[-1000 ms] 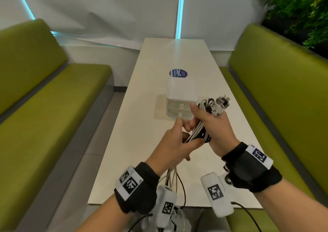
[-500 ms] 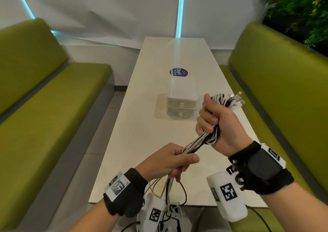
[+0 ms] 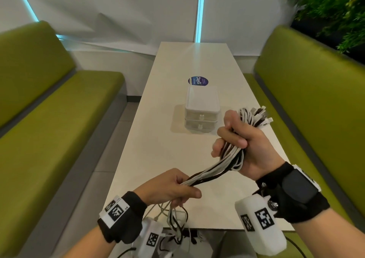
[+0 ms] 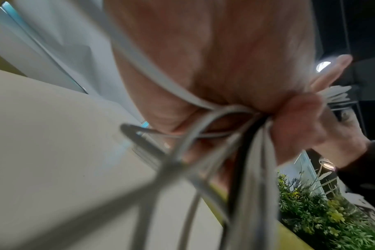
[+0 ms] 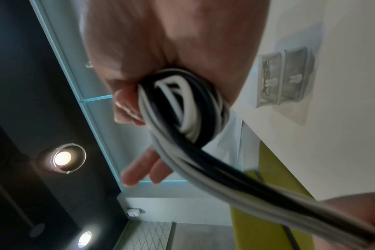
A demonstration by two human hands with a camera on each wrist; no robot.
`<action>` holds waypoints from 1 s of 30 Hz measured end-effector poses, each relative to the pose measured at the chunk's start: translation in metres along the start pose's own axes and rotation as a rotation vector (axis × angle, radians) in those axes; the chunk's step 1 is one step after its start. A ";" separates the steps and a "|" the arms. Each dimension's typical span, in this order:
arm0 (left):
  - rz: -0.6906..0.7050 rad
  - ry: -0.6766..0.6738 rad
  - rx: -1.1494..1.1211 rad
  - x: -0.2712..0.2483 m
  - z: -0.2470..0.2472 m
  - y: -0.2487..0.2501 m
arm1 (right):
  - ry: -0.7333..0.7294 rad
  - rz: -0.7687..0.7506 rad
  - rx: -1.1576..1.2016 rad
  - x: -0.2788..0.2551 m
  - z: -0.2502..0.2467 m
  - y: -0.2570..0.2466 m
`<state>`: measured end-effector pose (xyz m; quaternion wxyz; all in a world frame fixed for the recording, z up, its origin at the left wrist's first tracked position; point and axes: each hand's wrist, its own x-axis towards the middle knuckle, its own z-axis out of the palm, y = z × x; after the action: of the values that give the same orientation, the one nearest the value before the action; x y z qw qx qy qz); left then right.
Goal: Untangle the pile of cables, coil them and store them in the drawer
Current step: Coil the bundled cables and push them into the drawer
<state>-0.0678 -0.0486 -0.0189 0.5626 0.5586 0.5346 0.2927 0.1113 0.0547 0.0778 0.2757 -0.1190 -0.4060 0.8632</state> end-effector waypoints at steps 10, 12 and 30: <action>0.122 0.249 0.121 0.009 -0.014 0.013 | 0.183 0.013 -0.512 -0.004 0.002 -0.016; 0.170 0.296 0.173 0.013 -0.020 0.020 | 0.254 -0.046 -0.690 -0.002 0.000 -0.015; 0.318 0.369 0.170 0.026 -0.021 0.049 | 0.043 0.036 -1.028 0.002 -0.011 0.020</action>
<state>-0.0678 -0.0080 0.0243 0.3534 0.6183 0.5561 0.4284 0.1070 0.0522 0.0550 0.1747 -0.2638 -0.7701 0.5539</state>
